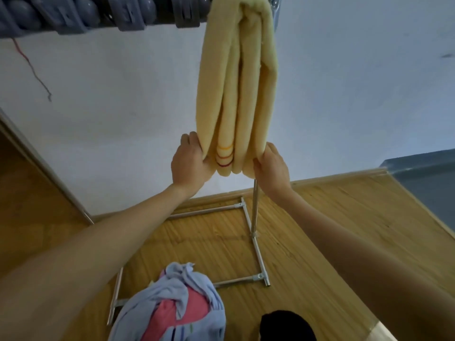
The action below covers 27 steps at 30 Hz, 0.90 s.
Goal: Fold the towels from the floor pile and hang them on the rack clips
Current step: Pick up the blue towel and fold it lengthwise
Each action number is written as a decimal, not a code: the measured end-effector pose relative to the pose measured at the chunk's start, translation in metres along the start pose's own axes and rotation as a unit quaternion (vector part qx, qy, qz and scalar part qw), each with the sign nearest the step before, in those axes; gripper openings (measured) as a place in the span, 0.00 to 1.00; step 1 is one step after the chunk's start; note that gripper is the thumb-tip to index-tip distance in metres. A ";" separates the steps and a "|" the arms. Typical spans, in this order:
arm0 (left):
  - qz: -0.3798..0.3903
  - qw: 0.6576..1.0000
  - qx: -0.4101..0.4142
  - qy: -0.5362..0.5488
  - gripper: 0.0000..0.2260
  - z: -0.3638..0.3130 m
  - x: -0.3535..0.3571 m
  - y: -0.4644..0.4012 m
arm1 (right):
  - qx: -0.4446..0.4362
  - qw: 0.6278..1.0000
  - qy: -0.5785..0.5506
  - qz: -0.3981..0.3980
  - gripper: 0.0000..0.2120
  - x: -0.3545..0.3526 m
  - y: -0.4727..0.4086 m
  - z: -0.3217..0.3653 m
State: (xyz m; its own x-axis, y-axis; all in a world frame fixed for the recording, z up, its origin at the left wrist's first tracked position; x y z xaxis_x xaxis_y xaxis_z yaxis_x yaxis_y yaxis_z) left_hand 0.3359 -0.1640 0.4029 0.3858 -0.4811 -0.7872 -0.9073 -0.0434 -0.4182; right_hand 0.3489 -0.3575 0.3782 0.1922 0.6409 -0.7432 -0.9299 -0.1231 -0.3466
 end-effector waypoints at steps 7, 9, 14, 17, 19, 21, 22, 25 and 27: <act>0.143 0.989 0.038 0.004 0.18 0.018 0.059 0.036 | 0.014 0.999 -0.008 0.029 0.09 0.035 0.021 -0.024; 0.209 0.978 0.014 -0.008 0.25 0.037 0.077 0.057 | 0.047 0.996 -0.023 0.076 0.16 0.057 0.036 -0.038; 0.303 0.950 -0.071 -0.030 0.27 0.115 0.101 0.130 | 0.118 0.957 0.024 0.262 0.27 0.152 0.106 -0.063; 0.341 0.929 -0.130 -0.065 0.23 0.182 0.116 0.194 | 0.113 0.908 0.055 0.401 0.25 0.223 0.170 -0.065; 0.380 0.908 -0.161 -0.073 0.19 0.224 0.124 0.242 | 0.103 0.867 0.062 0.484 0.23 0.268 0.215 -0.064; 0.409 0.890 -0.184 -0.075 0.17 0.258 0.128 0.287 | 0.096 0.831 0.048 0.545 0.20 0.306 0.255 -0.061; 0.421 0.883 -0.194 -0.077 0.18 0.273 0.130 0.306 | 0.097 0.816 0.041 0.568 0.19 0.322 0.272 -0.061; 0.451 0.859 -0.231 -0.074 0.17 0.313 0.138 0.357 | 0.094 0.778 0.052 0.619 0.19 0.361 0.312 -0.057; 0.463 0.849 -0.252 -0.034 0.14 0.327 0.151 0.385 | 0.089 0.766 0.062 0.633 0.20 0.384 0.329 -0.057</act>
State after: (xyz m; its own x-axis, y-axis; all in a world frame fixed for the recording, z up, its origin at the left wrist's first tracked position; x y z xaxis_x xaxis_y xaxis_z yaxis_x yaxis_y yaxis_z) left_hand 0.0993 0.0334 -0.0254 -0.5387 -0.4629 -0.7039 -0.7764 -0.0517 0.6281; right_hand 0.1348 -0.1953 -0.0538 -0.8819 0.0146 -0.4713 -0.4212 -0.4737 0.7735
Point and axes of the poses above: each hand's wrist, its own y-axis away from the middle knuckle, its own x-axis out of the palm, z = x × y, the point moved 8 cm from there along -y, towards the middle knuckle, and after that the axes turned 7 degrees about z, right-handed, at the moved point
